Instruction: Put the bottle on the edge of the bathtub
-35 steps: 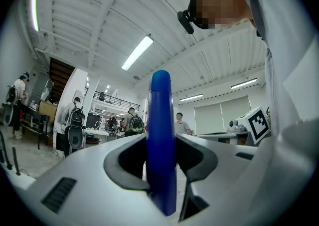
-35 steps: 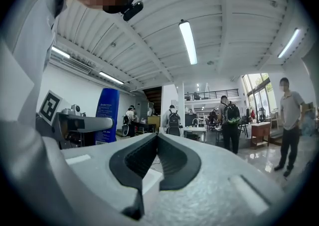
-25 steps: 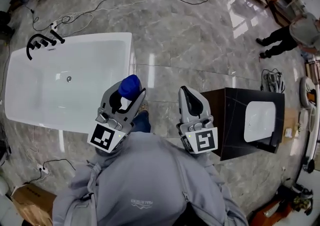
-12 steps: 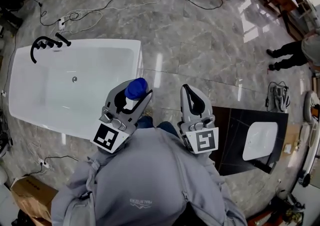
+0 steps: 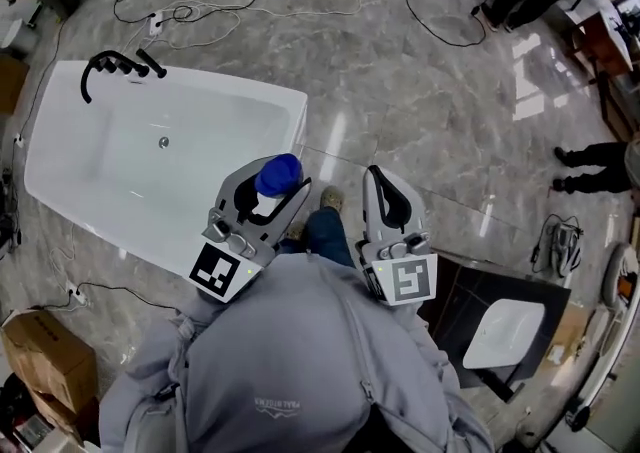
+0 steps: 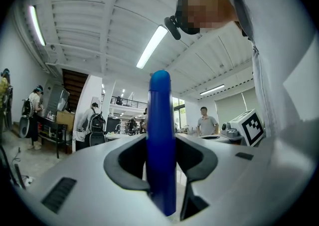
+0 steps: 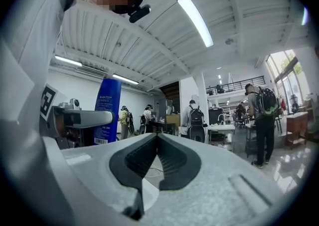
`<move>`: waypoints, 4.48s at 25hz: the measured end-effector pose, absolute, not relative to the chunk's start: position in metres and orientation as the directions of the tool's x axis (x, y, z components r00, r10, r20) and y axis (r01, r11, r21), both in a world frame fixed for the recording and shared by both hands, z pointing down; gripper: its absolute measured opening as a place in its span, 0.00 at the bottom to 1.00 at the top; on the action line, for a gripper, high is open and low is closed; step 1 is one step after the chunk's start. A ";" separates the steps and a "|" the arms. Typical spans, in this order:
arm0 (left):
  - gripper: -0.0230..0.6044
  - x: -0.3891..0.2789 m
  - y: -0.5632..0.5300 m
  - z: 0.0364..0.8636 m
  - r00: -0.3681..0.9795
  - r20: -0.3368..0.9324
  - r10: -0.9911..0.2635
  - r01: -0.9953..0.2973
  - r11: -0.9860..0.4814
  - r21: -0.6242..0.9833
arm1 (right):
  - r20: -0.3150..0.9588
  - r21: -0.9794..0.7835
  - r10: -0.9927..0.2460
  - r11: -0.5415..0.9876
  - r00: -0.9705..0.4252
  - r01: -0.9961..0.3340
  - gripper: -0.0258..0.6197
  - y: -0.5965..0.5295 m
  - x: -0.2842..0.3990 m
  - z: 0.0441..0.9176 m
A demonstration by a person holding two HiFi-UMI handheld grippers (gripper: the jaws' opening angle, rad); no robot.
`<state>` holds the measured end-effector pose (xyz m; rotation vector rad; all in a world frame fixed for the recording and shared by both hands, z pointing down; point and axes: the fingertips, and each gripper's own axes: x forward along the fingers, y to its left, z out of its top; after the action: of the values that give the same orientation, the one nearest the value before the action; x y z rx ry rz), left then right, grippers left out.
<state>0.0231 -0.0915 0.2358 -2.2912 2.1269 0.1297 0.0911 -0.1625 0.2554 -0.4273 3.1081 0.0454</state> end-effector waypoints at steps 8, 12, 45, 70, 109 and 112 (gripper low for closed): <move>0.28 -0.021 -0.150 0.229 -0.059 -0.087 -0.994 -0.997 0.055 0.051 | -0.003 0.040 -0.150 0.988 -0.989 -0.150 0.04 -0.229 0.038 0.249; 0.28 -0.035 -0.176 0.229 -0.102 -0.099 -0.990 -0.994 0.096 0.059 | -0.001 0.038 -0.102 0.994 -0.995 -0.102 0.04 -0.256 0.021 0.251; 0.28 -0.168 -0.235 0.359 -0.176 -0.057 -0.983 -0.982 0.172 0.081 | 0.128 0.000 0.051 0.999 -0.991 0.051 0.04 -0.292 -0.108 0.398; 0.28 -0.244 -0.246 0.533 -0.255 0.020 -0.967 -0.963 0.256 0.085 | 0.213 -0.009 0.131 0.991 -0.968 0.132 0.04 -0.283 -0.167 0.541; 0.28 -0.272 -0.287 0.672 -0.189 0.138 -0.972 -0.971 0.206 0.120 | 0.352 -0.093 0.125 0.991 -0.928 0.098 0.04 -0.288 -0.215 0.658; 0.28 -0.272 -0.288 0.676 -0.186 0.131 -0.974 -0.972 0.202 0.122 | 0.358 -0.092 0.129 0.990 -0.925 0.102 0.04 -0.286 -0.217 0.660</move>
<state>-0.2724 -0.2877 0.6757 -2.1066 2.5676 0.0178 -0.2169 -0.2857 0.6598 0.2107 3.5046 -0.1283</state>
